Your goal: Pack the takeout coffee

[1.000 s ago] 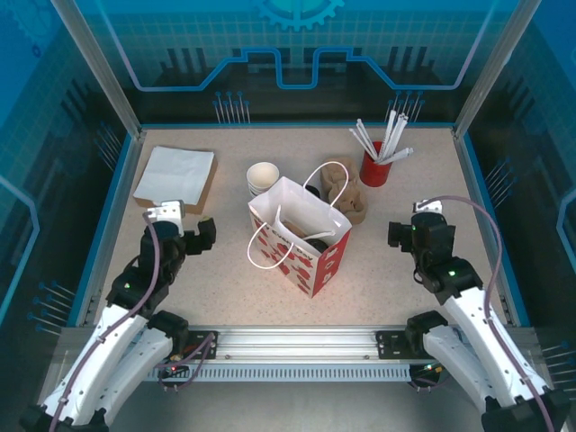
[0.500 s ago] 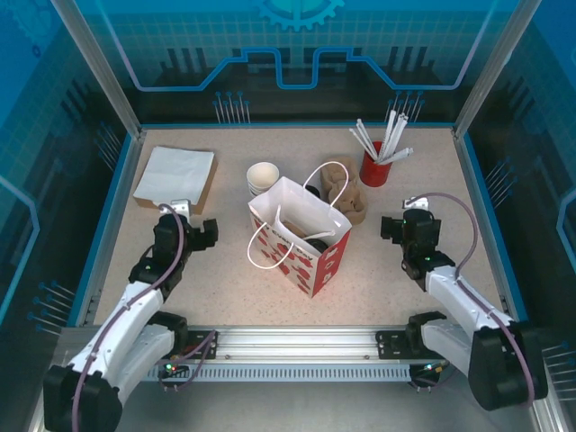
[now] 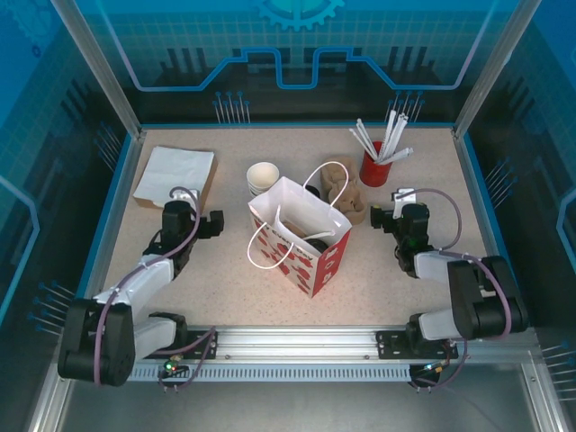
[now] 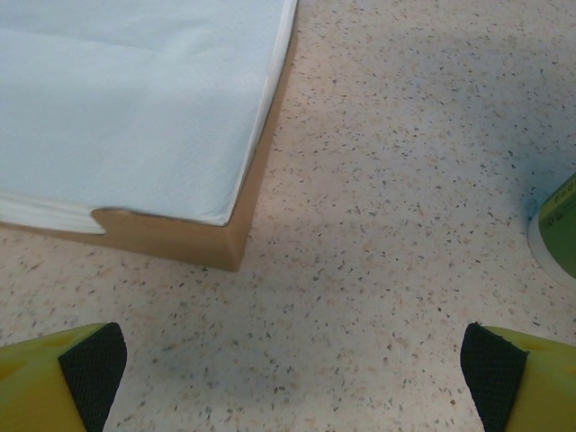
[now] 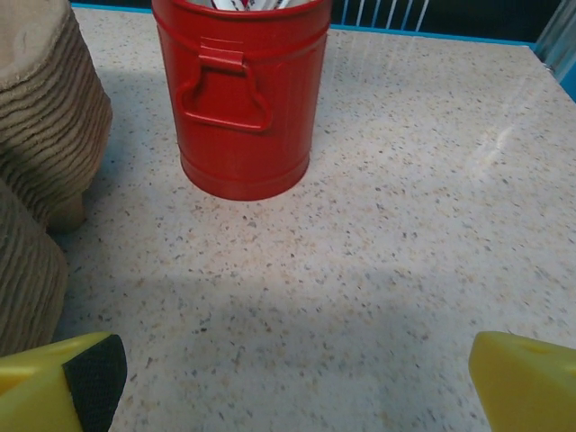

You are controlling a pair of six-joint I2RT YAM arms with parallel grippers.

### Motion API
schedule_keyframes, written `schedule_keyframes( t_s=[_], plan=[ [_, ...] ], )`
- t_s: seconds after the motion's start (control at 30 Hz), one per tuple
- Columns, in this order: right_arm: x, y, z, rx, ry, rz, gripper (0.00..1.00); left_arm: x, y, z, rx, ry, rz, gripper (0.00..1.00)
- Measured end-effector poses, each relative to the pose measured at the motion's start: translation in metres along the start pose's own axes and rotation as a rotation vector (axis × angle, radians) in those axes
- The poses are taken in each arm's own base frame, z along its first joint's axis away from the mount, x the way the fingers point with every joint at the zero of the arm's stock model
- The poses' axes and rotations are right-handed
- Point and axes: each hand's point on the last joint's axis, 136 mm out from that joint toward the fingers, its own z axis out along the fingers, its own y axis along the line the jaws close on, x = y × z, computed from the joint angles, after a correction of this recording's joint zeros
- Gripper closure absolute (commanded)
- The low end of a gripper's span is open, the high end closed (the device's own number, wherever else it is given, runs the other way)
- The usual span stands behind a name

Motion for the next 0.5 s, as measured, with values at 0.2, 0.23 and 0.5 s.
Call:
schedule_keyframes(
  t_s=[0.2,0.23,0.5],
  plan=[
    [0.009,0.007,0.013,-0.041,0.023,-0.005,0.00,-0.003,-0.003,0.016,0.021,-0.025,0.031,0.01],
    [0.007,0.007,0.013,-0.043,0.017,-0.005,0.00,-0.005,-0.003,0.019,0.025,-0.036,0.036,0.01],
    [0.000,0.009,0.014,-0.054,-0.002,-0.003,0.00,-0.013,-0.010,0.042,0.087,-0.101,0.048,0.01]
  ],
)
